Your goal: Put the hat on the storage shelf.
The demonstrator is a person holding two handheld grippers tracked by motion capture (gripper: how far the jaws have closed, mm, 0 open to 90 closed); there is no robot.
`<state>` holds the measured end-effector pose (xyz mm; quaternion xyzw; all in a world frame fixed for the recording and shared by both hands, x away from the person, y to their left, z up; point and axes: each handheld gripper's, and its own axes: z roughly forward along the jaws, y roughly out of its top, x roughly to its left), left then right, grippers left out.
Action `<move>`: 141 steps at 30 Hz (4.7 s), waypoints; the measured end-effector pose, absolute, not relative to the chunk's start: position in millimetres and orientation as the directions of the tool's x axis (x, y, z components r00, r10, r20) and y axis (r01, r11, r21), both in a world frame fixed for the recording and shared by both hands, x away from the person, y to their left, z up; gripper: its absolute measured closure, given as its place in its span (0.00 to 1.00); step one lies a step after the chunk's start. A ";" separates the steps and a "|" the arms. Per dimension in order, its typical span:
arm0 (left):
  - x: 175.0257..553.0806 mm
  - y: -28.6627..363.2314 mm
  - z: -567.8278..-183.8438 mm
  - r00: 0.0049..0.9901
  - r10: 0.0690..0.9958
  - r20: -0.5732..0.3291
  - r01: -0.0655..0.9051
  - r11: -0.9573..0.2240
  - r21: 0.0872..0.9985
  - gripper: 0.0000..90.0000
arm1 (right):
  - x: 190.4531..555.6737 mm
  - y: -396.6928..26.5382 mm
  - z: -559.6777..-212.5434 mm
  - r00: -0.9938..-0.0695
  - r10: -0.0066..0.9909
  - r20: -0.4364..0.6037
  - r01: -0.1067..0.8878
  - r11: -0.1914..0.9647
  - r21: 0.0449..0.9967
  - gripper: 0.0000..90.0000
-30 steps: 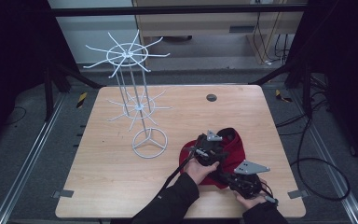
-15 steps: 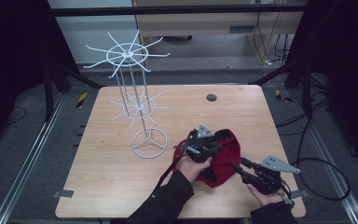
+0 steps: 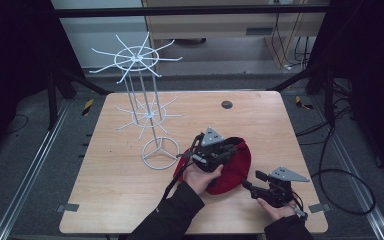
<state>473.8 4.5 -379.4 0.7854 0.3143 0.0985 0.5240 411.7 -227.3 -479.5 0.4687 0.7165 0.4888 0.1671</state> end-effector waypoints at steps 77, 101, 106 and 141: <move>411.0 141.9 -403.3 0.713 0.692 -0.115 0.388 -0.252 0.887 0.88 | 434.8 -107.7 -379.4 -0.767 0.631 -0.115 0.243 0.452 0.858 0.99; 410.6 165.7 -466.3 0.660 0.748 -0.076 0.509 -0.370 0.777 0.88 | 451.8 -100.8 -470.0 -0.686 0.728 0.008 0.415 0.382 0.826 0.52; 413.1 164.8 -469.7 0.658 0.750 -0.067 0.510 -0.379 0.772 0.88 | 463.6 -87.3 -479.7 -0.673 0.739 0.019 0.419 0.360 0.834 0.46; 433.8 102.1 -483.9 0.702 0.707 -0.084 0.489 -0.392 0.779 0.88 | 453.0 -160.8 -457.1 -0.607 0.792 0.058 0.470 0.300 0.830 0.91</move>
